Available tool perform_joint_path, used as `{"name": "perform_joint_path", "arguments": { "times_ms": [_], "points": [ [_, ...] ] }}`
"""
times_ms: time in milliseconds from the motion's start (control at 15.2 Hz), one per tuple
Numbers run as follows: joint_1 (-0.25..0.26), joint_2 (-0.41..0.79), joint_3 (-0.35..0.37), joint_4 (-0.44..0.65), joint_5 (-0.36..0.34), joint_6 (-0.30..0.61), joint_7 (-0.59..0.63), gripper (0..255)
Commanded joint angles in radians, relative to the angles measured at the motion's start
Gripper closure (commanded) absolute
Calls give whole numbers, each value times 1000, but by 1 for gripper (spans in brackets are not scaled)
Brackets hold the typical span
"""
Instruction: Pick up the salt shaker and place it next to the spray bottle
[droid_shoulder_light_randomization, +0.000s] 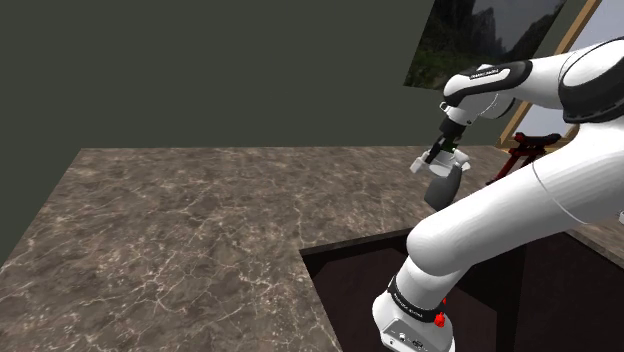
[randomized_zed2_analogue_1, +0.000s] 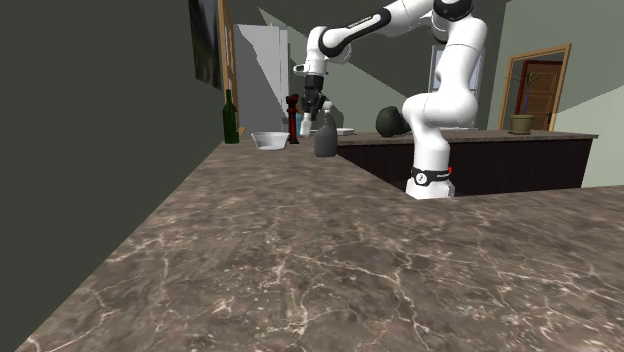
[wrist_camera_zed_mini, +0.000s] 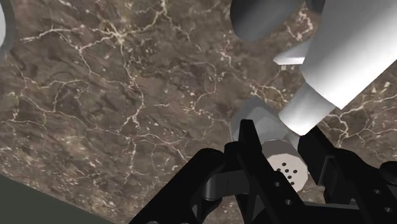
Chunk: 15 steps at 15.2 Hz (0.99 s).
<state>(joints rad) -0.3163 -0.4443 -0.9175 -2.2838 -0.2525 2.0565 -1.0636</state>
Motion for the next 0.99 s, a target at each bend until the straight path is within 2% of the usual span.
{"name": "perform_joint_path", "arguments": {
  "times_ms": [0,924],
  "points": [
    [6,13,-15,-20,3,33,-6,255],
    [72,122,-138,-132,54,242,-72,255]
  ]
}}
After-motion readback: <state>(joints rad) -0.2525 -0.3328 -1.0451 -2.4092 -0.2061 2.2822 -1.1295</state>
